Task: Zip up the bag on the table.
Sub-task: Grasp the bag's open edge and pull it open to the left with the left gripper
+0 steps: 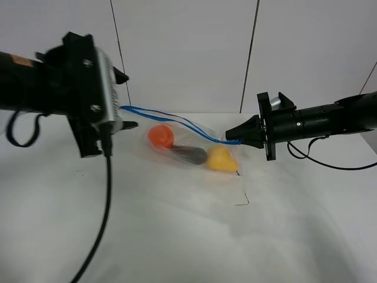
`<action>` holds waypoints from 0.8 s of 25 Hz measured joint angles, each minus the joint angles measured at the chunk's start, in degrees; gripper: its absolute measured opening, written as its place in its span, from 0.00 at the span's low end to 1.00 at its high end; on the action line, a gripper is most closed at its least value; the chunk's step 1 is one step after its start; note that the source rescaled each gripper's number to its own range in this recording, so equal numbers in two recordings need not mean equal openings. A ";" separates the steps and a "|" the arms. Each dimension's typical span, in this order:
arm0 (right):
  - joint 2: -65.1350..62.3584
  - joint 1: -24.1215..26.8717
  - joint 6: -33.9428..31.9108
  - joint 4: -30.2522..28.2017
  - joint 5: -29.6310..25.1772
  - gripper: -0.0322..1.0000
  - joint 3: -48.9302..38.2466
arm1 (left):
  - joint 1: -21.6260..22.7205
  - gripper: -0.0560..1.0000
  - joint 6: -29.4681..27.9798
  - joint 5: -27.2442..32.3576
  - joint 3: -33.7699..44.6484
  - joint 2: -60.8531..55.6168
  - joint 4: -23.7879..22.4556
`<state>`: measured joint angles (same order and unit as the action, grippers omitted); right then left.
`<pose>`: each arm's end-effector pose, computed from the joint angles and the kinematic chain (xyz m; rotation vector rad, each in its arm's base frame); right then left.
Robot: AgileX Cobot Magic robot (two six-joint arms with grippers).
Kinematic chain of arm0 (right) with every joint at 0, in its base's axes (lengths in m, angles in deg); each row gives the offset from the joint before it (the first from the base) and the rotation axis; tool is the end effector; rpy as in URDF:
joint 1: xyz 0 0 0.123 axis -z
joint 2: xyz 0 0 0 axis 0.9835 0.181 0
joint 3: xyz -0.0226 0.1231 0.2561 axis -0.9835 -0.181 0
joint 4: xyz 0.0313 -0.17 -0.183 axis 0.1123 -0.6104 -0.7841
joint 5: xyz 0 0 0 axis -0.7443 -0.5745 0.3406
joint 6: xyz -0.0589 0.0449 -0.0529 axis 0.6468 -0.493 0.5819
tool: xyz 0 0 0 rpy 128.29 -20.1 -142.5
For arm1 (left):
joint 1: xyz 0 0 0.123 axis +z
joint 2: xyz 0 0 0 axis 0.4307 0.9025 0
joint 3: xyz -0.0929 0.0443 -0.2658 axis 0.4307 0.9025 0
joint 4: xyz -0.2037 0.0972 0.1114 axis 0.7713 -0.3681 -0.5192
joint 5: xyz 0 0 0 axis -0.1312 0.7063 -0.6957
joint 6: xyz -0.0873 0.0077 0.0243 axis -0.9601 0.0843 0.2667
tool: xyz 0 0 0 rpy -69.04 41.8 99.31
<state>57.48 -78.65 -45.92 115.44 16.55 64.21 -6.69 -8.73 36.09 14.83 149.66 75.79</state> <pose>0.3583 0.0783 0.1732 0.1931 2.4656 1.7112 0.2358 -0.1564 0.3167 1.4760 1.4079 0.2076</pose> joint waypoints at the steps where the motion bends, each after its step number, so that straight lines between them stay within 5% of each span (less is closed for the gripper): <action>1: 0.00 0.00 0.00 0.00 0.00 0.03 0.00 | -2.12 0.91 -0.06 -2.90 0.00 1.50 0.08; 11: 0.00 0.00 0.00 0.00 0.00 0.03 0.00 | -12.60 0.91 -0.24 -26.54 0.03 17.26 0.14; 20: 0.00 0.00 0.00 0.05 0.00 0.03 0.00 | -13.93 0.91 -0.24 -33.87 0.27 24.82 -6.21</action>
<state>57.48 -78.65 -45.92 115.49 16.55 64.21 -20.62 -8.97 2.22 15.10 174.48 69.58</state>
